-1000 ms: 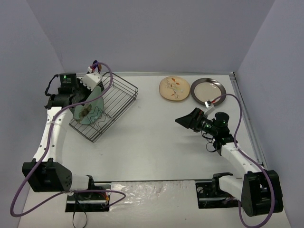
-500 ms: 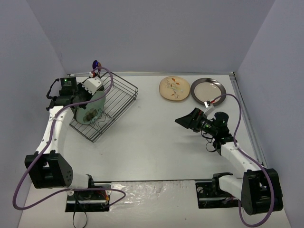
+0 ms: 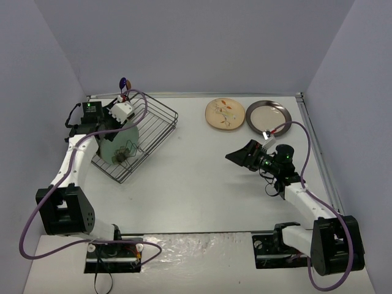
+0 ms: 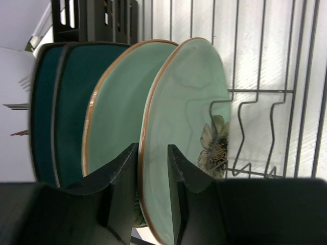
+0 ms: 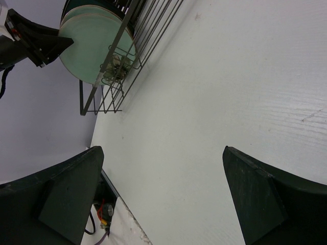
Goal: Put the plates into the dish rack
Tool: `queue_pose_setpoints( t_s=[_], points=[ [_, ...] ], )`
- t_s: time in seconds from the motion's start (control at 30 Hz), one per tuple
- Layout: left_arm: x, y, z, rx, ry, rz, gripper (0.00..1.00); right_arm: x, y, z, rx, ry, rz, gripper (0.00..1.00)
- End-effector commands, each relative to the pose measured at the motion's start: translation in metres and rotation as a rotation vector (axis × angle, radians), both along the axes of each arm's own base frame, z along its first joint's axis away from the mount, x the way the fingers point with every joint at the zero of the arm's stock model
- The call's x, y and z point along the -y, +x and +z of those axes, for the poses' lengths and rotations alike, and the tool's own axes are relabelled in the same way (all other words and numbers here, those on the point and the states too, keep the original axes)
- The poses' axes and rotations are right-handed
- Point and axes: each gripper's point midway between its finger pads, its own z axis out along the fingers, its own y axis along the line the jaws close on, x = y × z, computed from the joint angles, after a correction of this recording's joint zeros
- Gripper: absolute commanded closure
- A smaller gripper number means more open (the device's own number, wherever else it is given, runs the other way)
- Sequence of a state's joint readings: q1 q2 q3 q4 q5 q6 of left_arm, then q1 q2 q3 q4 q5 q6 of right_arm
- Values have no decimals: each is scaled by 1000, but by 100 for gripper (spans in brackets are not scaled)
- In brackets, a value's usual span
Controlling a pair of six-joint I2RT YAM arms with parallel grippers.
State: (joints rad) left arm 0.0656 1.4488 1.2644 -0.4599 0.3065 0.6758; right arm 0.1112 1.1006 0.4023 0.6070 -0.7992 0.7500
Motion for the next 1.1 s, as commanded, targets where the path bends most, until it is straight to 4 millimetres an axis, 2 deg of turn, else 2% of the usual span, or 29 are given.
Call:
queue_pose_setpoints(
  t_s=[0.0, 0.13, 0.2, 0.23, 0.37, 0.43, 0.57, 0.67, 0.77, 0.83, 0.9, 0.97, 1.07],
  points=[
    [-12, 22, 43, 186, 35, 21, 67, 2, 11, 19, 88, -12, -7, 0],
    [-13, 22, 49, 209, 24, 41, 50, 5, 14, 20, 94, -34, -26, 0],
    [-13, 21, 60, 244, 12, 54, 36, 8, 17, 20, 90, -49, -53, 0],
    [-13, 21, 67, 266, 4, 67, 30, 11, 20, 20, 89, -56, -74, 0],
    [-16, 14, 103, 370, -38, 132, 17, 26, 36, 18, 76, -99, -196, 0],
    [-17, 4, 128, 430, -104, 203, 5, 37, 49, 17, 60, -115, -280, 0],
    [-17, -21, 163, 521, -256, 336, 3, 56, 74, 12, 19, -137, -430, 0],
    [-18, -46, 175, 566, -364, 418, 3, 65, 92, 5, -9, -153, -498, 0],
    [-9, -78, 172, 564, -534, 491, 3, 72, 117, 2, -8, -152, -564, 1],
    [-4, -95, 164, 547, -579, 504, 3, 71, 130, -8, -37, -149, -572, 2],
    [9, -109, 150, 508, -666, 500, 3, 68, 144, -15, -55, -144, -577, 4],
    [21, -120, 137, 468, -723, 491, 3, 68, 157, -32, -89, -147, -592, 6],
    [33, -128, 109, 398, -750, 478, 3, 65, 176, -41, -107, -143, -605, 8]
  ],
)
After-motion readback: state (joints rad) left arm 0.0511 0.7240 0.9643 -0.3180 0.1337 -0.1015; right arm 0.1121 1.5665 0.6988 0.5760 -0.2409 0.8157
